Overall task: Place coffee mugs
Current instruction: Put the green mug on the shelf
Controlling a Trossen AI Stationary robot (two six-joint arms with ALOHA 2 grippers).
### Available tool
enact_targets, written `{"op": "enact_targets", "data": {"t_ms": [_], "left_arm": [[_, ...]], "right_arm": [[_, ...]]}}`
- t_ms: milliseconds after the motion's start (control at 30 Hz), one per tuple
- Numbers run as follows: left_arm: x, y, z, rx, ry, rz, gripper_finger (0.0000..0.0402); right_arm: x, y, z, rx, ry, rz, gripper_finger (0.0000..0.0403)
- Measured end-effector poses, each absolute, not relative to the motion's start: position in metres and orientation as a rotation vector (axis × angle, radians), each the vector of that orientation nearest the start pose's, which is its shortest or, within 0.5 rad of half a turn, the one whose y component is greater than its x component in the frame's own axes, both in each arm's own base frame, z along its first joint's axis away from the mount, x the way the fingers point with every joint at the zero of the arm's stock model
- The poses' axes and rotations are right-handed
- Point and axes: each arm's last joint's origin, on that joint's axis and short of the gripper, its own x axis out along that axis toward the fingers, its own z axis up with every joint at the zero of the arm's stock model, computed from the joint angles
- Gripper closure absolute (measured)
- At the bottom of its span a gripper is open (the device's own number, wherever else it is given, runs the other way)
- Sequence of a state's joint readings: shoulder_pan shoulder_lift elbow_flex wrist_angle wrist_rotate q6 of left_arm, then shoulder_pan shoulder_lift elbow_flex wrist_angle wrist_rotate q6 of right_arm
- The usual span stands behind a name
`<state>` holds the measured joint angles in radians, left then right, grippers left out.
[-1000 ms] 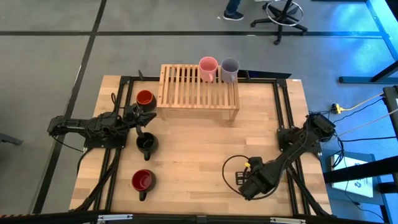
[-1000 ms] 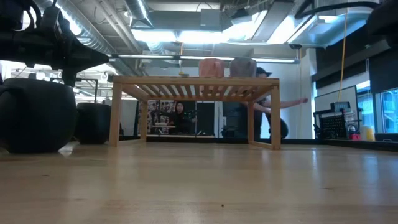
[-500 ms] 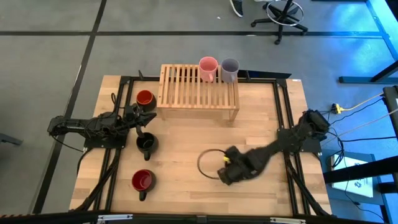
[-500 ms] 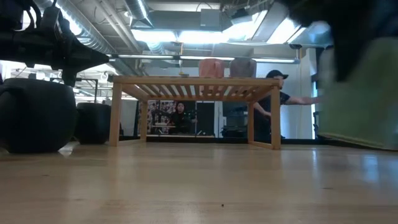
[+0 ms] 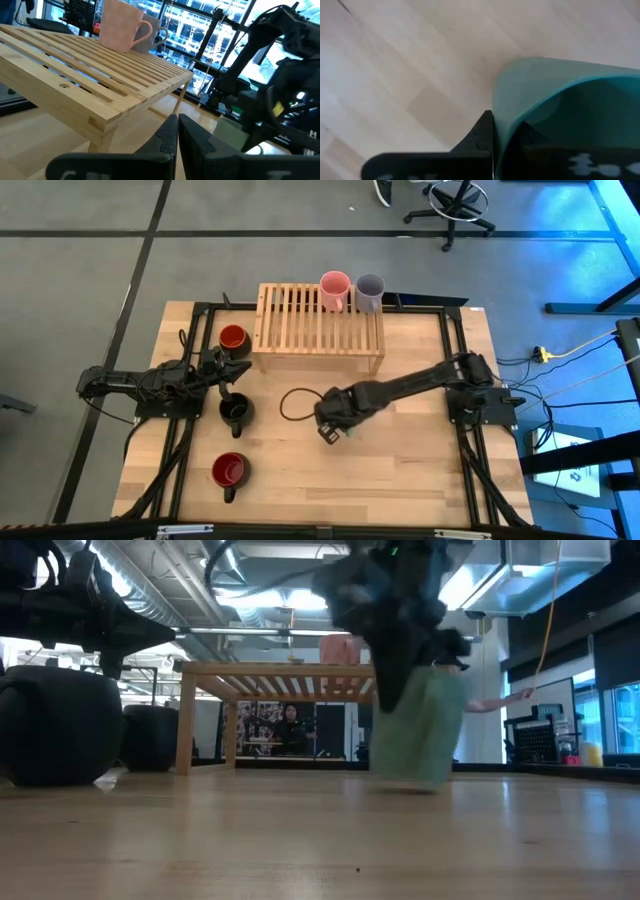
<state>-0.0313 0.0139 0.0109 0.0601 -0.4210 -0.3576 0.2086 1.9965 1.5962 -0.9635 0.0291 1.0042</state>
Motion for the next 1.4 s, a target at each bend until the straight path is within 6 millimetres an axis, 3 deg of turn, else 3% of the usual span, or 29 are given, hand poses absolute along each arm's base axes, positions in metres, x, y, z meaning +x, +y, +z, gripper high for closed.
{"op": "enact_targets", "data": {"t_ms": [333,633,733,800,933,1067,1200,1400], "left_arm": [[0.096,0.009,0.172,-0.365,-0.125,0.375,0.0395],[0.096,0.009,0.172,-0.365,-0.125,0.375,0.0395],[0.096,0.009,0.172,-0.365,-0.125,0.375,0.0395],[0.096,0.009,0.172,-0.365,-0.125,0.376,0.0395],[0.096,0.009,0.172,-0.366,-0.125,0.376,0.0395],[0.096,0.009,0.172,-0.367,-0.126,0.376,0.0395],[0.096,0.009,0.172,-0.370,-0.126,0.376,0.0395],[0.096,0.008,0.172,-0.373,-0.121,0.355,0.0395]], "right_arm": [[0.397,0.074,0.199,0.683,1.325,-0.470,0.0386],[0.397,0.074,0.197,0.707,1.328,-0.496,0.0307],[0.397,0.073,0.209,0.715,1.326,-0.516,0.0269],[0.397,0.075,0.233,0.705,1.302,-0.518,0.0246],[0.386,0.094,0.280,0.633,1.255,-0.560,0.0216],[0.370,0.131,0.296,0.610,1.158,-0.667,0.0205],[0.350,0.169,0.286,0.579,0.985,-0.805,0.0203],[0.319,0.207,0.242,0.578,0.622,-0.955,0.0203]]}}
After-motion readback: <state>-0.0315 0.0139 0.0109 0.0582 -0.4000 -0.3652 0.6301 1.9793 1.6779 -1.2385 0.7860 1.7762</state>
